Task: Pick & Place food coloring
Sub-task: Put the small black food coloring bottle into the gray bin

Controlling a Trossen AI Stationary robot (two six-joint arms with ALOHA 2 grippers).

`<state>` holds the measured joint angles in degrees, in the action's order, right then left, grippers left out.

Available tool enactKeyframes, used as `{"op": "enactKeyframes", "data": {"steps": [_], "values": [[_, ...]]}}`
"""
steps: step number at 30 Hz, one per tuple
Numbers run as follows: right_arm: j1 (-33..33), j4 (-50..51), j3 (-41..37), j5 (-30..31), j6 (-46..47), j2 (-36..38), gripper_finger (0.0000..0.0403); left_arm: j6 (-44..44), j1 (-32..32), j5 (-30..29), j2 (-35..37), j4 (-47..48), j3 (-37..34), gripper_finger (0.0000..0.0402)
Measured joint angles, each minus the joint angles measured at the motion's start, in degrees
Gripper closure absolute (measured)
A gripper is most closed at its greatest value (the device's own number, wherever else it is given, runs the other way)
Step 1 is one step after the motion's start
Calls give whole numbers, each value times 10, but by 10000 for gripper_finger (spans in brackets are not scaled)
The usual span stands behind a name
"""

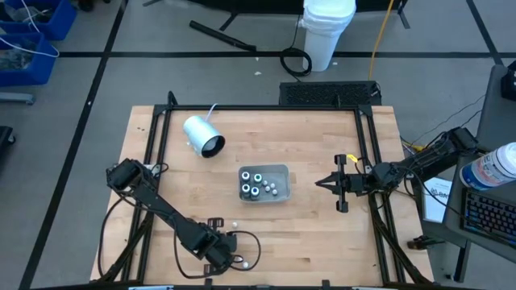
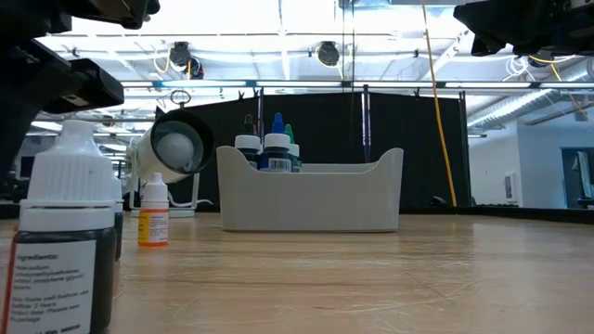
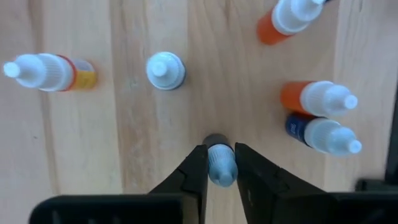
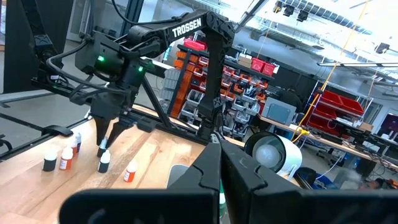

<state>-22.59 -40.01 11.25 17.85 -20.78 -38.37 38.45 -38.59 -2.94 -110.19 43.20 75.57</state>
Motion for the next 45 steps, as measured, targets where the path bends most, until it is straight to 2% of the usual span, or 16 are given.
{"op": "enactKeyframes", "data": {"steps": [5, 10, 19, 25, 32, 38, 40, 45], "values": [[0, 0, 0, 0, 0, 0, 403, -3, 8, 38, 0, 9, 6, 325], [0, 0, 0, 0, -4, 0, 403, -19, 16, 51, 0, 66, 45, 332], [0, 0, 0, 0, -3, 0, 403, -63, 38, 23, 0, 238, 168, 331], [0, 0, 0, 0, 4, 0, 403, -118, 81, 9, 0, 302, 259, 330], [0, 19, 0, 0, 1, 0, 403, -283, 172, -7, 0, 282, 372, 330], [0, 12, 0, 4, -42, 0, 403, -380, 280, 0, 0, 259, 427, 330], [0, 12, 0, 22, -50, 0, 403, -398, 313, 5, 0, 256, 428, 330], [0, 5, 0, 92, -88, 5, 403, -466, 367, 71, -36, 200, 428, 330]]}}
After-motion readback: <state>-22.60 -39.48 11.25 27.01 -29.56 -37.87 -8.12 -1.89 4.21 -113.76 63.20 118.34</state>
